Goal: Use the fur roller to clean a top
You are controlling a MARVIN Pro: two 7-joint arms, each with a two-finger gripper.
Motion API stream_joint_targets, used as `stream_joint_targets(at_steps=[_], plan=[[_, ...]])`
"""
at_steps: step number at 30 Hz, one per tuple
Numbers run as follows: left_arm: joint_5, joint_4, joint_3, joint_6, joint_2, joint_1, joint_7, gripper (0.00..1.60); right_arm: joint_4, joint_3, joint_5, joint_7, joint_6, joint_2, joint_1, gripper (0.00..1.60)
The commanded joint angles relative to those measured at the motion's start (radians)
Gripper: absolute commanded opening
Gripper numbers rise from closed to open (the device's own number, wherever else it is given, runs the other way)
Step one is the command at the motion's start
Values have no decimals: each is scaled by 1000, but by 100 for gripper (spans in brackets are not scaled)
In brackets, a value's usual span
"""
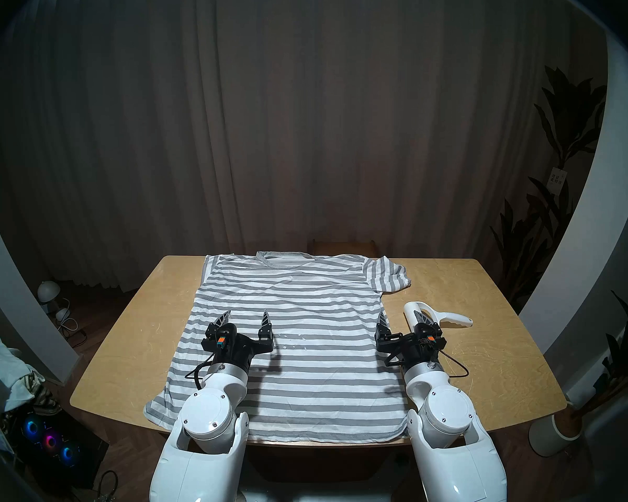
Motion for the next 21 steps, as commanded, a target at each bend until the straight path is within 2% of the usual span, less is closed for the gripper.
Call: stream_joint_targets(at_steps=[1, 11, 12, 14, 17, 20, 21], plan=[[0, -18, -1, -2, 0, -4, 0, 160, -20, 0, 0, 0, -2, 0, 2, 160], [0, -18, -1, -2, 0, -4, 0, 160, -20, 0, 0, 0, -2, 0, 2, 160], [0, -17, -1, -2, 0, -5, 0, 160, -22, 25, 104, 50, -37, -19, -4, 160], [0, -16, -1, -3, 0, -5, 0, 160, -50, 38, 182, 37, -23, -27, -14, 160], [0, -13, -1, -4, 0, -6, 0, 160, -81, 65, 272, 31, 2, -41, -11, 160], [-10, -19, -7, -7, 3, 1, -7, 160, -97, 84, 315, 39, 9, -46, -9, 160], [-10, -27, -12, -5, 3, 5, -3, 160, -109, 104, 368, 31, 19, -53, -7, 160]])
